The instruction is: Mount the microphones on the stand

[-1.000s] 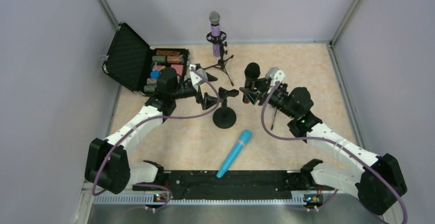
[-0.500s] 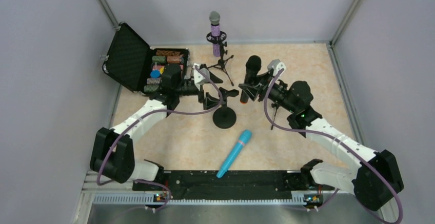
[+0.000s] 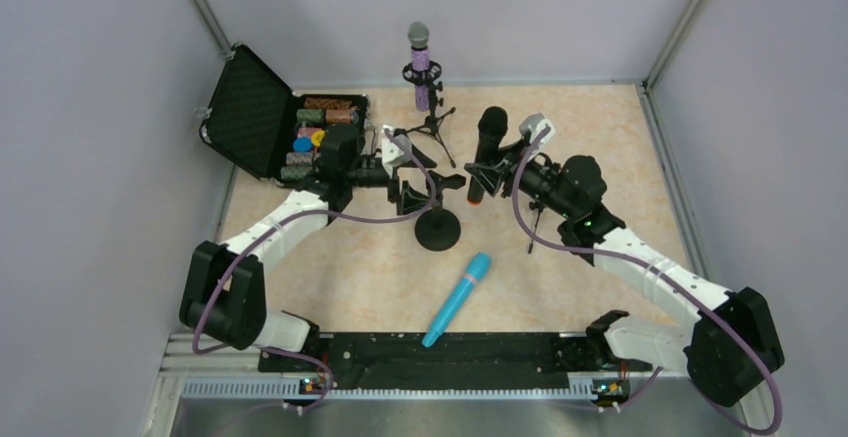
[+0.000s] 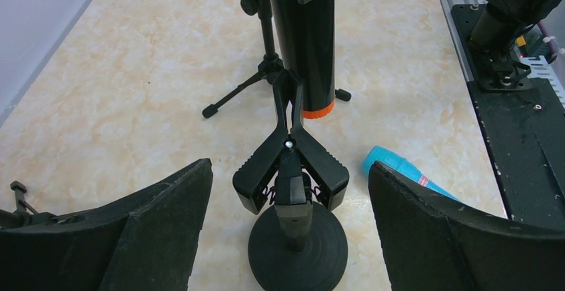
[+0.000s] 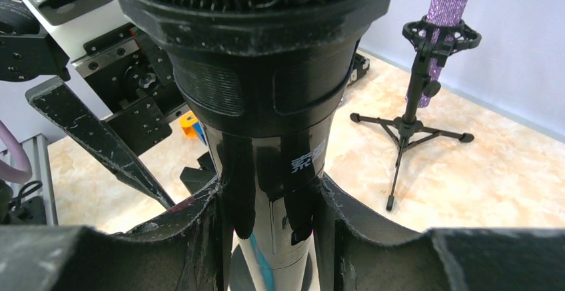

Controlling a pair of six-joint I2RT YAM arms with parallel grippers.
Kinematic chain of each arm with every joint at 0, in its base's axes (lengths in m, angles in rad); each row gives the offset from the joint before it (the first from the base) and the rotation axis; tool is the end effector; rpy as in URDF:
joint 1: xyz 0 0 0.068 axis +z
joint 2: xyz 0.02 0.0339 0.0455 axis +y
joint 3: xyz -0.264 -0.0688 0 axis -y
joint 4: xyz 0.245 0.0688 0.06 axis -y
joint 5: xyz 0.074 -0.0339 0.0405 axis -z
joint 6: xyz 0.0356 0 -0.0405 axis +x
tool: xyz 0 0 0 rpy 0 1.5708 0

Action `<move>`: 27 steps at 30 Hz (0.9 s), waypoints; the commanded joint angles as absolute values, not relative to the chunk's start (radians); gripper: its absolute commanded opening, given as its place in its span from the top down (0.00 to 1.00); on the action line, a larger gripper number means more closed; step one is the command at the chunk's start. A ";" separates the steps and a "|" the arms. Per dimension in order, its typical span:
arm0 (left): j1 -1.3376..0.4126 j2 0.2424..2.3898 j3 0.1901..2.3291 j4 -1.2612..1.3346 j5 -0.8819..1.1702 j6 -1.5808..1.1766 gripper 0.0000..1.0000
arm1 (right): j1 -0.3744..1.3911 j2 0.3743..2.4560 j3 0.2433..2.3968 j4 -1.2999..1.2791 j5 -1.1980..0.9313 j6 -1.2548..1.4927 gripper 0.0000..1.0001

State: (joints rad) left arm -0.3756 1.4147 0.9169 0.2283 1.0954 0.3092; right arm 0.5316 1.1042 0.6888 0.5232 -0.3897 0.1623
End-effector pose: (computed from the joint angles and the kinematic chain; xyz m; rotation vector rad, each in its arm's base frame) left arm 0.2767 -0.1431 0.2860 1.2684 1.2896 -1.0416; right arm 0.2138 0.1414 0.3168 -0.5969 1.4076 0.8428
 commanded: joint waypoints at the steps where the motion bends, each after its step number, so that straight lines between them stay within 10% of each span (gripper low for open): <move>1: -0.380 1.419 0.948 0.239 1.107 0.344 0.10 | 0.518 1.118 0.752 0.571 -0.391 0.183 1.00; 5: -0.386 1.417 0.936 0.271 1.104 0.333 0.27 | 0.518 1.129 0.750 0.577 -0.387 0.182 1.00; 8: -0.388 1.431 0.951 0.256 1.142 0.314 0.99 | 0.518 1.150 0.747 0.612 -0.403 0.186 1.00; 27: -0.417 1.454 0.930 0.383 1.095 0.161 1.00 | 0.616 1.269 0.667 0.971 -0.389 0.227 1.00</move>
